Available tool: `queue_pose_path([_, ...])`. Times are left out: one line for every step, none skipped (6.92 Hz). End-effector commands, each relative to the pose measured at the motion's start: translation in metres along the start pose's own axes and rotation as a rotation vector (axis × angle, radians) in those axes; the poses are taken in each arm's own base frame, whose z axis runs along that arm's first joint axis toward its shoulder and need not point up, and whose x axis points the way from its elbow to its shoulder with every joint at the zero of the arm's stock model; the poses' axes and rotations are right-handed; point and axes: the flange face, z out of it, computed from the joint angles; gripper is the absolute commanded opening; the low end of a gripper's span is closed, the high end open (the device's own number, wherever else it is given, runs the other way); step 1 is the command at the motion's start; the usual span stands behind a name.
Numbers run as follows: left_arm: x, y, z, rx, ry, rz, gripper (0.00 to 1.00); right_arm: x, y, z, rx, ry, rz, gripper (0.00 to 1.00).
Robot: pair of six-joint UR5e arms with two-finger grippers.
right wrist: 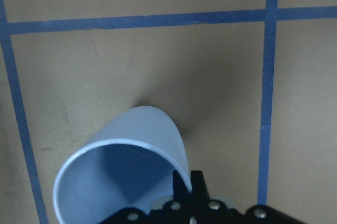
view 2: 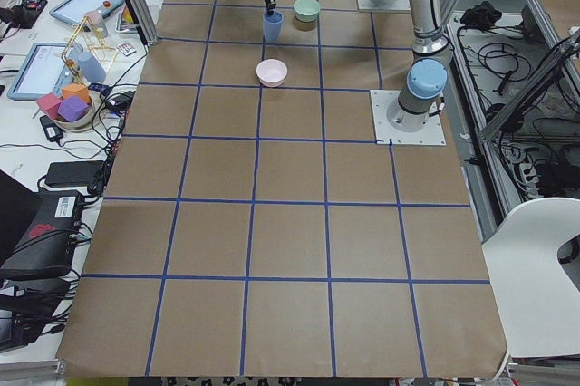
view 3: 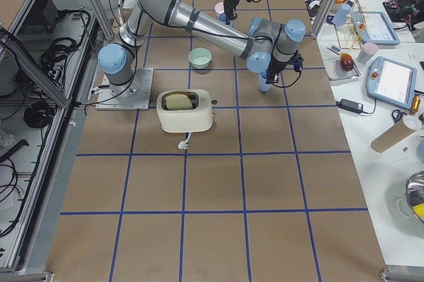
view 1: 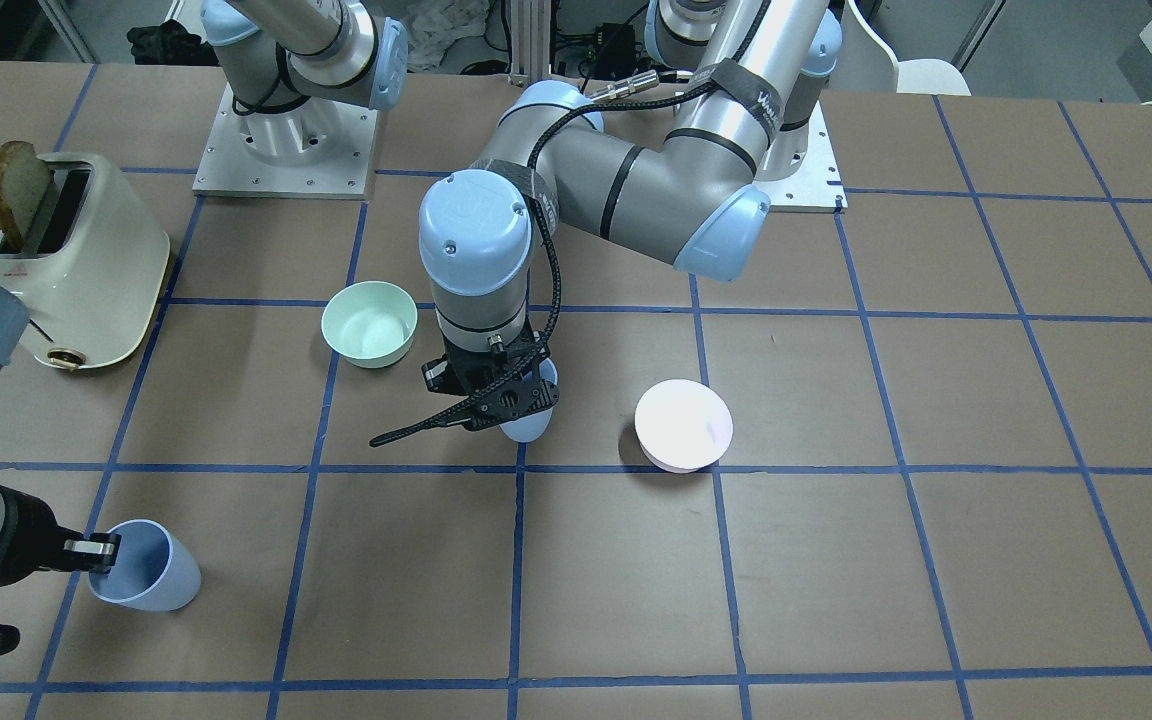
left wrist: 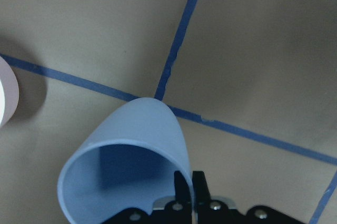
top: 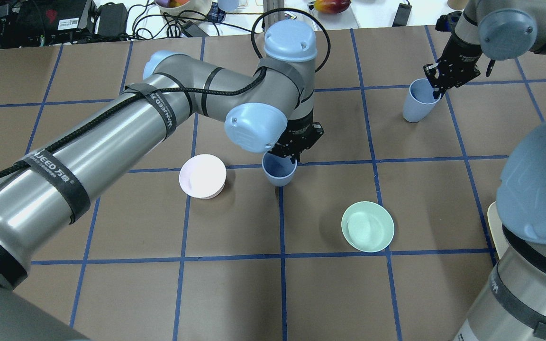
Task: Stack blue cups with both arms
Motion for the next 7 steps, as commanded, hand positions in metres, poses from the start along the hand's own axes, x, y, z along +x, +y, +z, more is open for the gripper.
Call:
queue_pose_path([-0.010,0.018,0.028,-0.034,-0.036,-0.013,0.99,-0.006,0.001,-0.025,0.029,0.007,0.000,0.00])
queue_pose_path([-0.006,0.018,0.007,-0.032,0.044,-0.035,1.00,-0.012,0.002,-0.040,0.015,0.000,-0.003,0.00])
queue_pose_path([-0.008,0.011,-0.026,-0.019,0.101,-0.049,1.00,-0.018,0.008,-0.057,-0.006,-0.042,0.010,0.00])
queue_pose_path([-0.030,-0.011,-0.064,-0.016,0.101,-0.079,1.00,-0.041,0.018,-0.075,-0.022,-0.056,0.034,0.00])
queue_pose_path([-0.066,-0.045,-0.108,-0.006,0.118,-0.106,1.00,-0.084,0.041,-0.098,-0.049,-0.053,0.049,0.00])
queue_pose_path([-0.113,-0.071,-0.149,-0.021,0.112,-0.075,1.00,-0.124,0.063,-0.111,-0.092,-0.062,0.061,0.00])
queue_pose_path([-0.153,-0.064,-0.193,-0.007,0.105,0.077,1.00,-0.157,0.079,-0.109,-0.161,-0.105,0.112,0.00])
